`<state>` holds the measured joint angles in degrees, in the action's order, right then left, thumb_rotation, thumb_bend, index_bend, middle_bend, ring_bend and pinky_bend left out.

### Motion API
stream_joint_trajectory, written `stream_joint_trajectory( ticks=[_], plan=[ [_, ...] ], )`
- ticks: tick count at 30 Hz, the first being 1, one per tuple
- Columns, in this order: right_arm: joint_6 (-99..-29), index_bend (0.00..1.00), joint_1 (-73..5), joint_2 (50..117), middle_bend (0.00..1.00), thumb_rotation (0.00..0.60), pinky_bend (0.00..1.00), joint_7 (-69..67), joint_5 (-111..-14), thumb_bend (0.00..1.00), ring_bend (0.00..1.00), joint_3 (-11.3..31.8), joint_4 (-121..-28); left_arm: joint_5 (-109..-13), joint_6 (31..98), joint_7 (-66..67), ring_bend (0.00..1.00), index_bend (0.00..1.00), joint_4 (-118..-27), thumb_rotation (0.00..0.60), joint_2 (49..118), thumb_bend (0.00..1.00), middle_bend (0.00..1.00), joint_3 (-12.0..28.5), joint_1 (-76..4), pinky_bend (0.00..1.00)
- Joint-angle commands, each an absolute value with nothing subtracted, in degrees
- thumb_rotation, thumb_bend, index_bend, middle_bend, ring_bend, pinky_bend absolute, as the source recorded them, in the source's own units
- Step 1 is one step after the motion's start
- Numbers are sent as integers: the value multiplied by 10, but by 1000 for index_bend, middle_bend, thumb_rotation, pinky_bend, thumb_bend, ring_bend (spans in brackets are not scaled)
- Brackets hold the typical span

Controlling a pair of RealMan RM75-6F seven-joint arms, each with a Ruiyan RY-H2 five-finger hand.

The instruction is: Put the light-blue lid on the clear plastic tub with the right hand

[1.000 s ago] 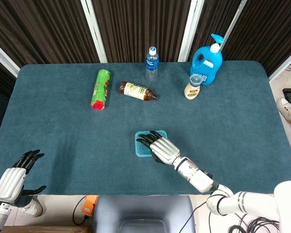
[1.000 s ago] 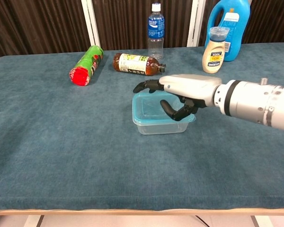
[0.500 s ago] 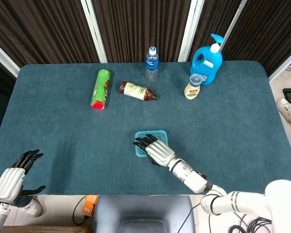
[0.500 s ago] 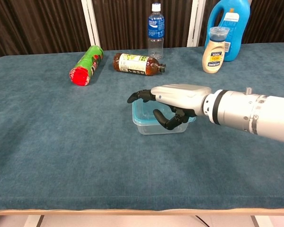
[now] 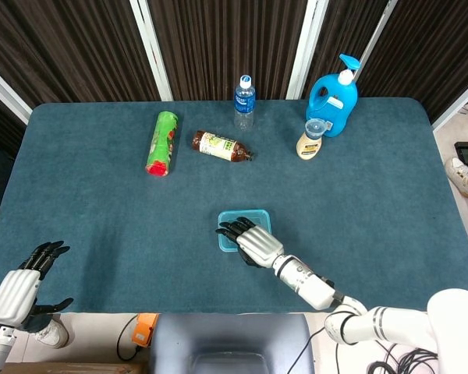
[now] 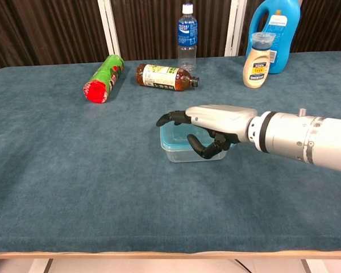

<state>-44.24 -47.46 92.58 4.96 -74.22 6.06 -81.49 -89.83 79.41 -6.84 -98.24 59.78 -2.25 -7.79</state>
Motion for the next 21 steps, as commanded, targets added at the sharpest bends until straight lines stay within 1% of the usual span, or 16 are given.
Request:
stream_joint_trajectory(
  ticks=[1,8,12,21],
  plan=[
    [-441,227,-473,926,181,600,185,46,-746,917,168,57,-809,-899,794,-68,70,172,-983,600,598,365,98,-23,-78,279],
    [-439,222,-471,928,181,600,185,33,-753,917,168,52,-797,-898,794,-66,70,172,-983,600,598,365,97,-23,-78,279],
    [-449,220,-469,927,181,600,185,28,-762,918,168,53,-799,-897,793,-66,71,172,-983,600,598,365,97,-22,-78,279],
    [-513,224,-451,904,181,600,185,16,-806,918,167,58,-829,-897,794,-67,71,172,-983,600,599,365,97,-22,-78,280]
  ],
)
